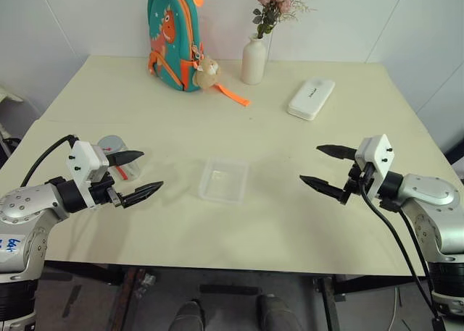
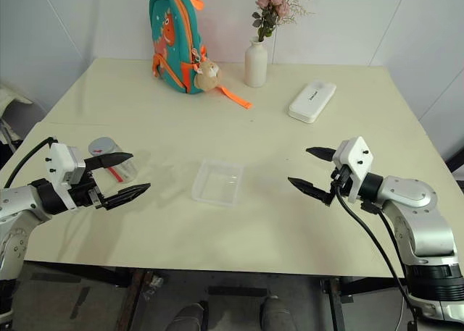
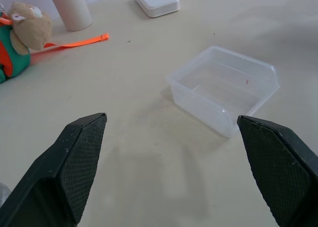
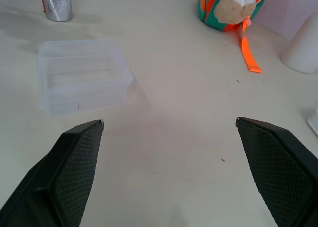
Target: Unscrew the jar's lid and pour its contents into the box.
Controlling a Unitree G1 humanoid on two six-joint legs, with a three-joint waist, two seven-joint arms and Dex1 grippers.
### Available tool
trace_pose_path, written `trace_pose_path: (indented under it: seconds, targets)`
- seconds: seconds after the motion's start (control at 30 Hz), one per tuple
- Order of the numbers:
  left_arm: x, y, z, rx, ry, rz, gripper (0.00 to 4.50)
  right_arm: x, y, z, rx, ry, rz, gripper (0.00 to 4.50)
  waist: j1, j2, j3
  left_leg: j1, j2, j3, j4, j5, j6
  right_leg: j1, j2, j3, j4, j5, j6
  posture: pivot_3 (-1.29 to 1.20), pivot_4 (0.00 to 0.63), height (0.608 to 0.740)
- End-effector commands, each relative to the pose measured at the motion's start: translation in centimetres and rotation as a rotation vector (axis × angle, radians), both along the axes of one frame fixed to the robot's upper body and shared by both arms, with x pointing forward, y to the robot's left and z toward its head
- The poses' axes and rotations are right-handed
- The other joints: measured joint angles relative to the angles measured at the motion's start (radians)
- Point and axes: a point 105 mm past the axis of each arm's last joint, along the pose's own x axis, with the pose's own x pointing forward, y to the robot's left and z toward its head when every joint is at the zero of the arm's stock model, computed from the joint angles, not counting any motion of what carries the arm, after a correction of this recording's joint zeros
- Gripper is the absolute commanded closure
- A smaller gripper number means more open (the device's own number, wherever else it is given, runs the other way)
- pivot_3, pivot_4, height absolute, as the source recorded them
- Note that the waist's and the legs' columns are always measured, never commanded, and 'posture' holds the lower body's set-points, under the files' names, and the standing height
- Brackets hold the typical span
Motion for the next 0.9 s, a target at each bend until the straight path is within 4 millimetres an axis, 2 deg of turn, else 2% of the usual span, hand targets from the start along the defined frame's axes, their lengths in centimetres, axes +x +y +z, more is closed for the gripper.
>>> trace_pose_path:
  seconds: [0.03, 0.13, 0.2, 0.33, 0.47, 0.53, 0.7, 0.9]
  targets:
    - [-0.5, 0.1, 1.1, 0.024, -0.056, 0.009, 0.00, 0.1, 1.1, 1.2, 0.021, -0.053, 0.039, 0.03, -0.003, 0.000, 0.000, 0.000, 0.000, 0.000, 0.000, 0.000, 0.000, 0.000, 0.000, 0.000, 0.000, 0.000, 0.000, 0.00, 0.150, 0.740]
    - [-1.0, 0.3, 1.1, 0.024, -0.059, 0.029, 0.00, 0.5, 1.5, 0.7, 0.025, -0.039, 0.062, 0.03, -0.003, 0.000, 0.000, 0.001, 0.000, 0.000, 0.000, 0.000, 0.000, 0.000, 0.000, 0.000, 0.001, 0.000, 0.000, 0.00, 0.150, 0.740]
    - [-2.0, 0.5, 0.9, 0.018, -0.057, 0.054, 0.00, 0.6, 2.6, 0.7, 0.024, -0.010, 0.131, 0.03, -0.006, 0.000, 0.000, 0.001, 0.000, 0.000, 0.000, 0.000, 0.000, 0.000, 0.000, 0.000, 0.000, 0.000, 0.000, 0.00, 0.150, 0.740]
    - [-4.1, 2.0, -0.1, -0.012, -0.065, 0.194, 0.00, 1.2, 5.1, 2.0, 0.060, 0.000, 0.249, 0.03, -0.014, 0.000, 0.000, 0.002, 0.001, 0.003, 0.000, 0.000, 0.000, 0.000, 0.000, 0.002, 0.000, 0.000, 0.000, 0.00, 0.150, 0.740]
    - [-6.5, 3.4, -1.9, -0.077, -0.069, 0.384, 0.00, 0.8, 7.6, 3.5, 0.085, -0.024, 0.374, 0.03, -0.003, 0.000, 0.000, 0.002, 0.001, 0.003, 0.000, -0.001, 0.000, 0.000, 0.000, 0.002, 0.000, 0.000, 0.000, 0.00, 0.150, 0.740]
    - [-6.8, 4.3, -2.4, -0.117, -0.090, 0.507, 0.00, 0.8, 8.2, 4.3, 0.103, -0.041, 0.412, 0.03, 0.000, 0.000, 0.000, 0.002, 0.001, 0.003, 0.000, -0.001, 0.000, 0.000, 0.000, 0.002, 0.000, 0.001, 0.000, 0.00, 0.150, 0.740]
    - [-5.4, 5.9, -2.7, -0.234, -0.159, 0.683, 0.00, -0.5, 10.1, 5.8, 0.113, -0.088, 0.530, 0.03, 0.026, -0.001, 0.000, 0.002, 0.001, 0.002, 0.006, 0.000, 0.000, 0.002, 0.000, 0.001, 0.000, 0.002, -0.002, 0.00, 0.150, 0.740]
    - [-2.8, 5.8, -2.9, -0.245, -0.192, 0.707, 0.00, -1.1, 11.1, 6.6, 0.135, -0.114, 0.551, 0.03, 0.022, -0.003, -0.001, 0.002, 0.000, 0.003, 0.007, 0.002, -0.001, 0.004, 0.000, 0.002, -0.005, 0.002, -0.011, 0.00, 0.150, 0.740]
